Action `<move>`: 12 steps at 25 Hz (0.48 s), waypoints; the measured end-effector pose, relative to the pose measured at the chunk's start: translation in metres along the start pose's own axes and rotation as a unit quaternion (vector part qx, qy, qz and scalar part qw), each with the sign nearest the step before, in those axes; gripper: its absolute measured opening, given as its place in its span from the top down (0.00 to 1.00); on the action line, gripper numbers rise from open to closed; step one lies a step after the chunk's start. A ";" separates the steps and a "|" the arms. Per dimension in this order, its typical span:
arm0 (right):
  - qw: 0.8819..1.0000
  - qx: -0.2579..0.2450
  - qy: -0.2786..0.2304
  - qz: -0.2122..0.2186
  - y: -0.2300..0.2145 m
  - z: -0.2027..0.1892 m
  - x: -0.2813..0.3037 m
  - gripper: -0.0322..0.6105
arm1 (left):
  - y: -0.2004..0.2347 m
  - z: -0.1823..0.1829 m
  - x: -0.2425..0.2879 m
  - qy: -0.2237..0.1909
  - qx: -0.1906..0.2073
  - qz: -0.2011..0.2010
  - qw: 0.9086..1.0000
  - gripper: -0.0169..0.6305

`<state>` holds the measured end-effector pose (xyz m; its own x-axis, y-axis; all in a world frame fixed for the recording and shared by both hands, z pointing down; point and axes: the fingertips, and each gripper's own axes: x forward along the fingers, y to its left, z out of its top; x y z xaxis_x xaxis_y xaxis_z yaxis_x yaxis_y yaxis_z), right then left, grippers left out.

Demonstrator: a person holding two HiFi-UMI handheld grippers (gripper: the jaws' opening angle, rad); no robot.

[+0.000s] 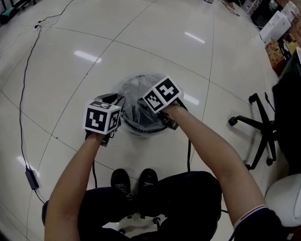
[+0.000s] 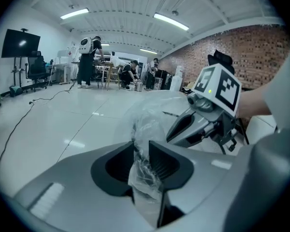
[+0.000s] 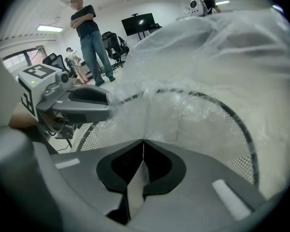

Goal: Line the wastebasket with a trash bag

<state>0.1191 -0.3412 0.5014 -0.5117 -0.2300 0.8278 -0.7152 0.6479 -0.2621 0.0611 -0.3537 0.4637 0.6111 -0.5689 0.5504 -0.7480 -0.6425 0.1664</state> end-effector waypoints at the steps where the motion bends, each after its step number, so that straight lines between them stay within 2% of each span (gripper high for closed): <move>1: 1.000 -0.001 0.003 -0.002 0.001 -0.002 -0.003 0.94 | 0.000 0.000 0.000 -0.001 0.000 0.001 1.000 0.82; 4: 1.000 0.000 0.016 -0.004 0.000 -0.011 -0.009 0.94 | 0.002 0.000 -0.001 -0.004 -0.005 0.001 1.000 0.82; 7: 1.000 0.000 0.025 0.004 0.004 -0.017 -0.008 0.80 | 0.002 0.000 -0.002 -0.007 -0.010 0.000 1.000 0.82; 8: 1.000 -0.003 0.027 0.004 0.006 -0.018 -0.006 0.71 | 0.001 0.000 -0.002 -0.008 -0.010 0.000 1.000 0.82; 9: 1.000 -0.007 0.028 0.002 0.006 -0.018 -0.006 0.68 | 0.000 0.001 -0.002 -0.009 -0.010 0.000 1.000 0.82; 12: 0.999 -0.011 0.031 0.001 0.006 -0.019 -0.007 0.68 | 0.000 0.002 -0.003 -0.010 -0.006 0.000 1.000 0.82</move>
<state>0.1273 -0.3221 0.5030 -0.4825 -0.1832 0.8565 -0.7025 0.6650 -0.2535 0.0596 -0.3531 0.4600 0.6163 -0.5790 0.5337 -0.7507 -0.6368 0.1760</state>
